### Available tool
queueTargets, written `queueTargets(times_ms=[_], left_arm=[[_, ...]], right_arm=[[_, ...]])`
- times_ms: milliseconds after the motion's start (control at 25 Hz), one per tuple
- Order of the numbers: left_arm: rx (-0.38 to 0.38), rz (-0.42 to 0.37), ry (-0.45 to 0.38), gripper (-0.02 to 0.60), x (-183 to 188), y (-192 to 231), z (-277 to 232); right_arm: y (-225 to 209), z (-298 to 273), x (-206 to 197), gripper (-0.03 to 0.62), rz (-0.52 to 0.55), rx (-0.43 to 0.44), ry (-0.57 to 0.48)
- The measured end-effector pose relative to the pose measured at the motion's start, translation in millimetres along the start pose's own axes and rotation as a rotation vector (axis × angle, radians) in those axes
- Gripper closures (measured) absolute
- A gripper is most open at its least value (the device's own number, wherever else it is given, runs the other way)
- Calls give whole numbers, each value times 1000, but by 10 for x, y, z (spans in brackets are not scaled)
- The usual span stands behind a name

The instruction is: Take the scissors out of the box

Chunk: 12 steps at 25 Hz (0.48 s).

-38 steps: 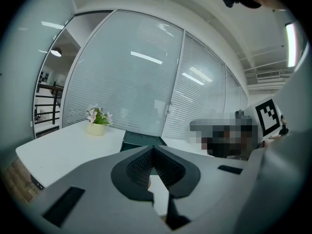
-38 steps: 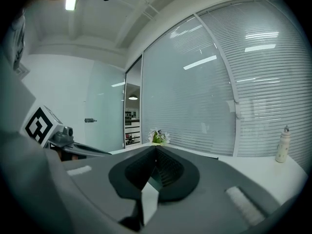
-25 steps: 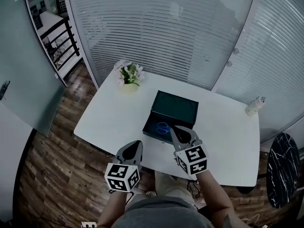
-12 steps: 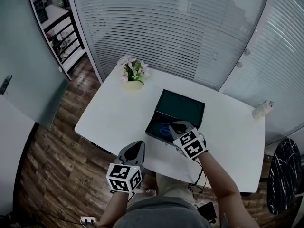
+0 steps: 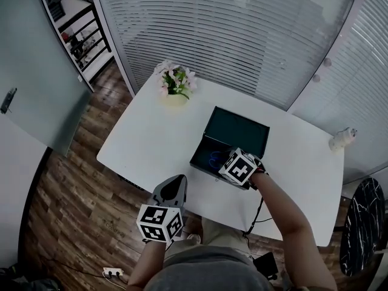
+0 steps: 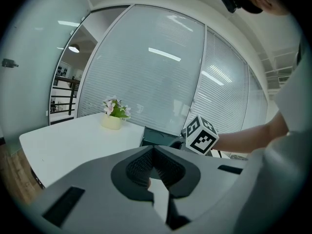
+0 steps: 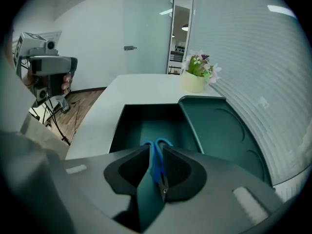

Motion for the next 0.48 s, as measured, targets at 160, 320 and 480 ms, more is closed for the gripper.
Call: queueTargets(times_ms=[160,320,480], left_arm=[[8,7,-3,577,-7,38,-2],[14,12,-10,577,-22,67,9],[27,14,-23,577,-6,116,34]], right_arm=[[6,-109,55,486,48,44,24],[25,-186,68,474,87,77,74],[60,-264,51,476,100,104,105]])
Point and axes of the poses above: the fingertips, and each gripper's own axes: z backward along the fingers, y to its left, x out of its top, the point moved 8 cm from there along z, backward along the fingers, and after that the axes turned 9 degrees about -x, right-handed, at the moved point
